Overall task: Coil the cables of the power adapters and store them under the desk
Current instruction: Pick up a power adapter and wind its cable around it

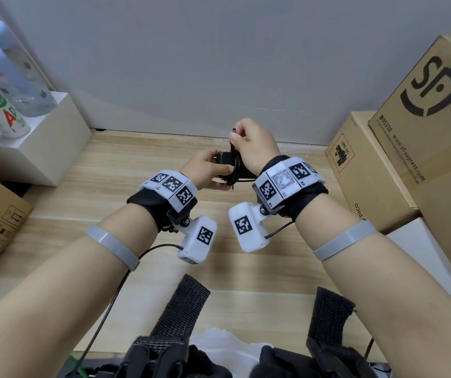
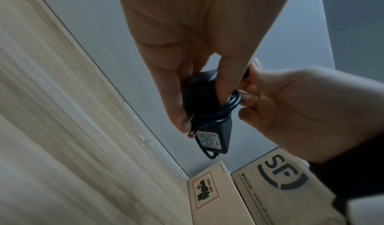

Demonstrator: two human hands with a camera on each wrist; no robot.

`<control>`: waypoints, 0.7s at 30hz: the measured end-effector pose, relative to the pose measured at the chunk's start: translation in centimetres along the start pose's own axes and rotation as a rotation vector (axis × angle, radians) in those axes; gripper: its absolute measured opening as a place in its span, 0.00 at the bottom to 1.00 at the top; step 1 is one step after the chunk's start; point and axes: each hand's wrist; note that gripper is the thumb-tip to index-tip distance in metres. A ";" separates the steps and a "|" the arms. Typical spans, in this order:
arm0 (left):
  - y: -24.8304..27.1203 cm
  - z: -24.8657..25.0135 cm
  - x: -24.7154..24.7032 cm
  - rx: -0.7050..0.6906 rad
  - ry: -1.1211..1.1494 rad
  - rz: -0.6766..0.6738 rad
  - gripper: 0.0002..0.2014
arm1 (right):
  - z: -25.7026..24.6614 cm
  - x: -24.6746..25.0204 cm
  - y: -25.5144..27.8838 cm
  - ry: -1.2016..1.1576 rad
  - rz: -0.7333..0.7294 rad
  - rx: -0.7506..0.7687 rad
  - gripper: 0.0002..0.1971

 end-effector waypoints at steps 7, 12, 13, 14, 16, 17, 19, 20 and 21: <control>-0.1 1.3 0.3 0.001 -0.073 -0.127 0.18 | 1.0 0.0 -0.1 -0.655 -0.080 -0.207 0.16; -0.1 1.1 0.8 -0.028 -0.202 -0.166 0.15 | 1.5 0.6 0.6 -0.782 -0.162 -0.349 0.11; 0.0 1.0 0.8 -0.029 -0.220 -0.161 0.14 | 1.7 0.5 0.8 -0.713 -0.149 -0.341 0.09; 0.1 0.7 0.7 -0.023 -0.238 -0.148 0.13 | 1.9 0.2 1.1 -0.615 -0.133 -0.316 0.06; 0.4 0.1 0.6 0.004 -0.250 -0.120 0.12 | 2.6 -0.3 1.6 -0.408 -0.110 -0.227 0.10; 0.6 -0.3 0.5 0.016 -0.248 -0.107 0.11 | 3.0 -0.6 1.8 -0.342 -0.118 -0.171 0.11; 1.1 -1.0 0.4 0.036 -0.234 -0.085 0.10 | 3.6 -1.1 2.3 -0.253 -0.144 -0.098 0.11; 1.3 -1.3 0.4 0.044 -0.225 -0.074 0.10 | 3.9 -1.3 2.5 -0.212 -0.150 -0.083 0.10; 1.5 -1.6 0.4 0.055 -0.222 -0.060 0.09 | 4.0 -1.6 2.7 -0.173 -0.154 -0.072 0.10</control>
Point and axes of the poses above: each hand's wrist, its own y-axis away from the middle knuckle, its own x-axis out of the back of the hand, z = x × y, and after that the axes turned 8 degrees about -x, right-handed
